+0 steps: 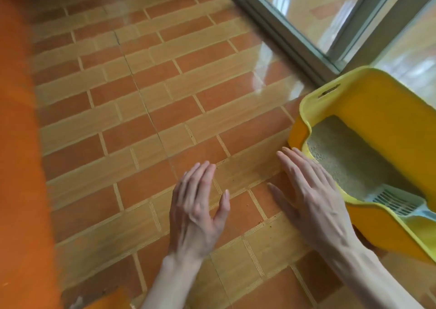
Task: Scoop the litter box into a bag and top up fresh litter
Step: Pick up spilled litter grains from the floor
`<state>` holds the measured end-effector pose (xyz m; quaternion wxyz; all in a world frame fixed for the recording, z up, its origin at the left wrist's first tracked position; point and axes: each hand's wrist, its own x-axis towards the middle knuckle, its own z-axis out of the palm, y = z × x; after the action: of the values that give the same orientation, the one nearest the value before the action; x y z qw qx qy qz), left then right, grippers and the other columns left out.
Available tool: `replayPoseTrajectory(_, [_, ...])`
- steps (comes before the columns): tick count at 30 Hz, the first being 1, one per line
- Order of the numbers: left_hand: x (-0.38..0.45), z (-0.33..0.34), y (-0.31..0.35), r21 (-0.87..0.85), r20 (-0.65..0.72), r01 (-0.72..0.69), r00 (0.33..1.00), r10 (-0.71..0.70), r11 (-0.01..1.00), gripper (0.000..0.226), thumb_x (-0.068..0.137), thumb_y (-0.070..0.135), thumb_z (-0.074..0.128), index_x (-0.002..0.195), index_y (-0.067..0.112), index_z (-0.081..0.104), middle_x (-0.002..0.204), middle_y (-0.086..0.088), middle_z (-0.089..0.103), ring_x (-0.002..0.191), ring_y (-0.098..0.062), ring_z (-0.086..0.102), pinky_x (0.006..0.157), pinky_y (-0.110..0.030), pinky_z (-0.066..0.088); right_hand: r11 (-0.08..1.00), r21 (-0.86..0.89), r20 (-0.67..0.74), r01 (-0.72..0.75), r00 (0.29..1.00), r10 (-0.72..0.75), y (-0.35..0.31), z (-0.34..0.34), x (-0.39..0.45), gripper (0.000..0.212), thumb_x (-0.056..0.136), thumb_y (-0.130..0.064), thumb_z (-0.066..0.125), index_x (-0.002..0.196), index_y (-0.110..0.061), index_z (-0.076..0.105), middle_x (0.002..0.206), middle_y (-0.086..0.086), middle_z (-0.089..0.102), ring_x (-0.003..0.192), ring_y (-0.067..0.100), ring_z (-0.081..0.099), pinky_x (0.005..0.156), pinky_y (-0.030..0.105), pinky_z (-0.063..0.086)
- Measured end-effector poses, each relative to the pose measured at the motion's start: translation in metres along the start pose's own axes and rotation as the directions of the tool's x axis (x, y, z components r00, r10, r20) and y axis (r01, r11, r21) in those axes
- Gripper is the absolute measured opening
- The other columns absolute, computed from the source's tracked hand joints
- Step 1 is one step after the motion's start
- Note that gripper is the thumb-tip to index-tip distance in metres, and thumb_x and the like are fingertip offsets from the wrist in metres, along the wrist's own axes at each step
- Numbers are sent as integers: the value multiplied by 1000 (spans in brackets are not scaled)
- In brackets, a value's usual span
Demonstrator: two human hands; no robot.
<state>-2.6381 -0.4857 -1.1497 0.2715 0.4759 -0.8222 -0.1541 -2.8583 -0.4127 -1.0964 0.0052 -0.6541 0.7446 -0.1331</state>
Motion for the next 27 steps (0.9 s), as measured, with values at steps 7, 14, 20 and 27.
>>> replayPoseTrajectory(7, [-19,53,-37,-60,-51,58,997,-61,997,55,103,42,47,146,9,52,151,-5,53,142,-21,48,118,-42,39,998,-40,-58,-39,998,36,20,77,-6,58,105,-47,40,149,-9,47,152,11,49,146,24,39,117,41,35])
replayPoseTrajectory(14, [-24,81,-53,-68,-74,49,996,-54,997,53,104,40,48,143,6,55,148,-8,57,139,-22,51,114,-46,43,997,-78,-16,8,1000,-9,21,117,-9,58,104,-49,39,148,-12,49,150,8,52,145,23,42,118,39,32])
replayPoseTrajectory(20, [-21,87,-55,-174,-46,112,991,-122,978,52,103,41,48,143,8,55,147,-4,57,138,-17,51,116,-37,41,996,-63,-1,64,998,-64,25,132,-13,53,103,-45,46,144,-13,53,146,7,56,138,25,49,115,42,35])
replayPoseTrajectory(27, [-18,89,-23,-798,152,412,844,-515,440,42,106,43,42,135,20,62,133,8,68,123,-6,63,106,-33,52,985,-124,55,117,992,-111,27,147,-19,32,105,-40,48,121,-16,62,113,3,61,98,23,58,83,37,49])
